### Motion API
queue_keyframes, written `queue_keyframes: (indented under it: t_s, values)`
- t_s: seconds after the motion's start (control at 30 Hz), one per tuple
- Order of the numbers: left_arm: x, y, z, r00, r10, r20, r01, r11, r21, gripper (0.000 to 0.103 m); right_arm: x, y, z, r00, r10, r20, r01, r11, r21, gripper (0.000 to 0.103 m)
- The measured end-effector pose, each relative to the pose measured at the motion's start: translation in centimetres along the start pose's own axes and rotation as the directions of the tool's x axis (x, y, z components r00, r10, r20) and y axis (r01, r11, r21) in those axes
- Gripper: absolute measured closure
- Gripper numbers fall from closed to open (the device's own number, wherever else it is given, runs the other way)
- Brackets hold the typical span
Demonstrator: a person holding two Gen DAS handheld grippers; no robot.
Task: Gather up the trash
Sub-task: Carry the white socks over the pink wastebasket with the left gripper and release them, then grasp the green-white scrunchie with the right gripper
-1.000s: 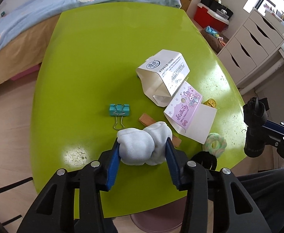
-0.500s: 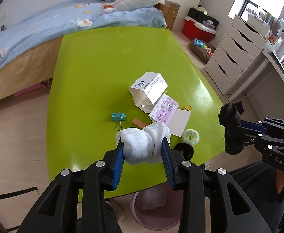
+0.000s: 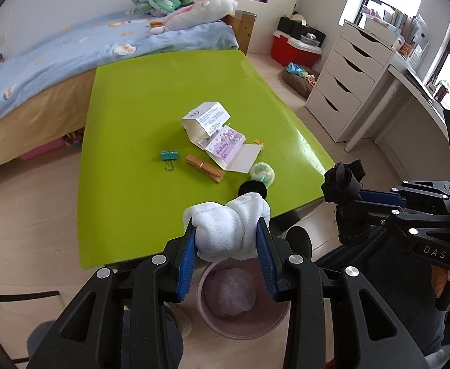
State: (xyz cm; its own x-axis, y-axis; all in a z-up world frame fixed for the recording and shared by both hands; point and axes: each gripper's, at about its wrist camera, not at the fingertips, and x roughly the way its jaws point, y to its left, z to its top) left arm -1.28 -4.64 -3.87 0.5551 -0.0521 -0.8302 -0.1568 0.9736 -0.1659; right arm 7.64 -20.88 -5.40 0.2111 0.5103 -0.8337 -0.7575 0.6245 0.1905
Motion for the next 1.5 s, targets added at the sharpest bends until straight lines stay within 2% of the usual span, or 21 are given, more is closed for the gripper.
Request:
queue_keyframes:
  t_s: [0.23,0.4,0.43,0.47,0.5,0.63,0.83,0.9,0.93,0.97,1.0,1.03,1.17,1.5]
  values:
    - [-0.6,-0.5,-2.6,1.000,-0.015,-0.023,0.014,1.000,-0.012,0.067,1.0,1.3,-3.3,0.997,0.035,-0.069,-0.036,0.999,-0.008,0.084]
    - [-1.3,-0.6,-3.2,1.000,-0.019,-0.018,0.018,1.000,-0.017,0.067,1.8,2.3,-4.1,0.994,0.064,-0.093,-0.067,0.998,-0.021,0.082]
    - [-1.3,-0.6,-3.2,1.000,-0.018,-0.017,0.018,1.000,-0.017,0.067,1.9,2.3,-4.1,0.993,0.064,-0.094,-0.066,0.998,-0.021,0.072]
    - [-1.4,-0.6,-3.2,1.000,-0.018,-0.015,0.017,1.000,-0.016,0.067,1.9,2.3,-4.0,0.994,0.062,-0.092,-0.064,0.998,-0.017,0.046]
    - [-1.5,-0.6,-3.2,1.000,-0.017,-0.013,0.017,1.000,-0.016,0.066,1.8,2.2,-3.9,0.995,0.059,-0.082,-0.060,0.998,-0.010,0.035]
    - [-1.5,-0.6,-3.3,1.000,-0.022,-0.014,0.022,1.000,-0.009,0.066,1.3,1.6,-3.7,0.998,0.040,-0.058,-0.039,0.999,0.020,0.015]
    - [-1.0,-1.6,-3.4,0.998,-0.053,-0.033,0.054,0.998,0.014,0.064,0.0,0.1,-3.4,1.000,0.000,-0.023,0.001,0.998,0.066,0.010]
    - [-0.8,-1.9,-3.4,0.996,-0.077,-0.041,0.078,0.997,0.020,0.057,-0.3,-0.4,-3.4,1.000,-0.009,-0.015,0.011,0.996,0.083,0.010]
    - [-0.8,-2.1,-3.4,0.996,-0.083,-0.042,0.084,0.996,0.024,0.053,-0.5,-0.7,-3.4,1.000,-0.015,-0.012,0.016,0.996,0.092,0.010]
    - [-0.7,-2.3,-3.4,0.995,-0.089,-0.043,0.090,0.996,0.028,0.042,-0.6,-0.9,-3.4,1.000,-0.020,-0.009,0.021,0.995,0.099,0.010]
    - [-0.6,-2.5,-3.4,0.995,-0.091,-0.043,0.093,0.995,0.030,0.023,-0.7,-1.2,-3.4,1.000,-0.022,-0.006,0.022,0.994,0.106,0.010]
    - [-0.6,-2.6,-3.4,0.995,-0.098,-0.033,0.099,0.995,0.029,0.015,-0.8,-1.4,-3.4,1.000,-0.022,-0.004,0.023,0.993,0.112,0.010]
    - [-0.2,-2.5,-3.3,0.996,-0.085,-0.033,0.085,0.996,0.023,0.008,-0.9,-1.9,-3.6,1.000,-0.024,-0.003,0.024,0.991,0.129,0.009]
    - [0.1,-0.8,-3.3,0.997,-0.063,-0.035,0.062,0.997,-0.036,0.008,-0.7,-1.9,-3.8,1.000,-0.025,-0.010,0.026,0.991,0.130,0.009]
